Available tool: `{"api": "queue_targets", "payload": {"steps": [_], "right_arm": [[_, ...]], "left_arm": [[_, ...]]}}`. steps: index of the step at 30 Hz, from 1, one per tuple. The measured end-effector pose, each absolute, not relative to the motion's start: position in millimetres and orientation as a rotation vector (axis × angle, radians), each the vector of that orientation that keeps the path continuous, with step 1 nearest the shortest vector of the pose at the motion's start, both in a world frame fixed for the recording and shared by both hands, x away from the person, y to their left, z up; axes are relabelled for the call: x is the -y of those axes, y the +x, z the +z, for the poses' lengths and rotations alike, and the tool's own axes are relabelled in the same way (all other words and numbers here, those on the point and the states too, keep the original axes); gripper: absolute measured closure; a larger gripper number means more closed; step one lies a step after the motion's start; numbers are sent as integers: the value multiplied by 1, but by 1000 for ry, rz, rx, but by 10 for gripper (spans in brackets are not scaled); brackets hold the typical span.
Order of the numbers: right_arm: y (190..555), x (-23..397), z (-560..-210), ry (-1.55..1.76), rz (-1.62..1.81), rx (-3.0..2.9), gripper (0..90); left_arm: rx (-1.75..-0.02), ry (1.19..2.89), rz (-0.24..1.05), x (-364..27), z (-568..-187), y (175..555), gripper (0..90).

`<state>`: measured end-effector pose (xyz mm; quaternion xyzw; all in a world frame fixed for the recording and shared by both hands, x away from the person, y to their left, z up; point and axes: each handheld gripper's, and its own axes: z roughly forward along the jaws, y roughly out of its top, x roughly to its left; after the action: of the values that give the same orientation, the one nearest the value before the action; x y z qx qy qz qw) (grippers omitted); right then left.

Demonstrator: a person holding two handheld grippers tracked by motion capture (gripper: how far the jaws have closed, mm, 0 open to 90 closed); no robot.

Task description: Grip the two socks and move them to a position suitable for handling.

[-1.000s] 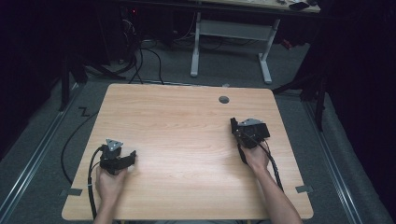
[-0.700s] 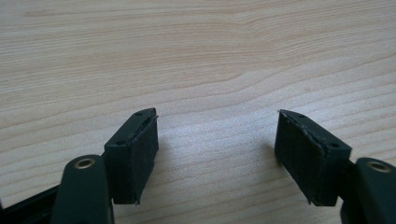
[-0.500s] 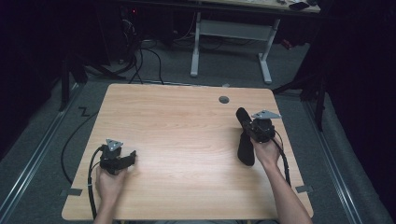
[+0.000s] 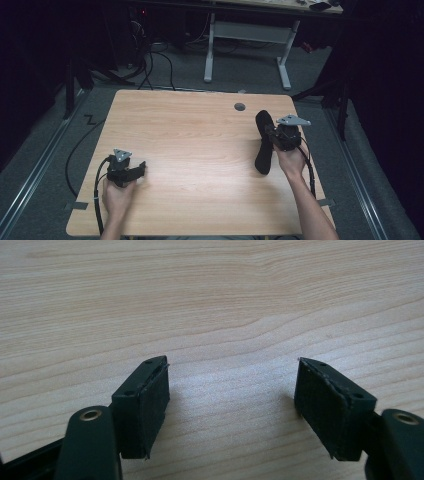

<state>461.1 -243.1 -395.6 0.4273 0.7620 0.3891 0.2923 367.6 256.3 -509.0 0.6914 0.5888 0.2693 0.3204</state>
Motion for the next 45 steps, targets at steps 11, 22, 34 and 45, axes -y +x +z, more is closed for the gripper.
{"api": "queue_targets", "payload": {"steps": [11,22,34,45], "right_arm": [[451,241,-376,1086,1127,-1984,839],[439,214,-365,985,1180,-2024,847],[428,188,-369,955,1230,-2075,857],[423,153,-373,914,1261,-2136,853]], "left_arm": [[-1547,1819,708,-256,-509,368,306],[-1547,1818,709,-256,-509,368,307],[-1543,1823,711,-255,-509,367,313],[-1501,1851,691,-246,-509,369,302]]}}
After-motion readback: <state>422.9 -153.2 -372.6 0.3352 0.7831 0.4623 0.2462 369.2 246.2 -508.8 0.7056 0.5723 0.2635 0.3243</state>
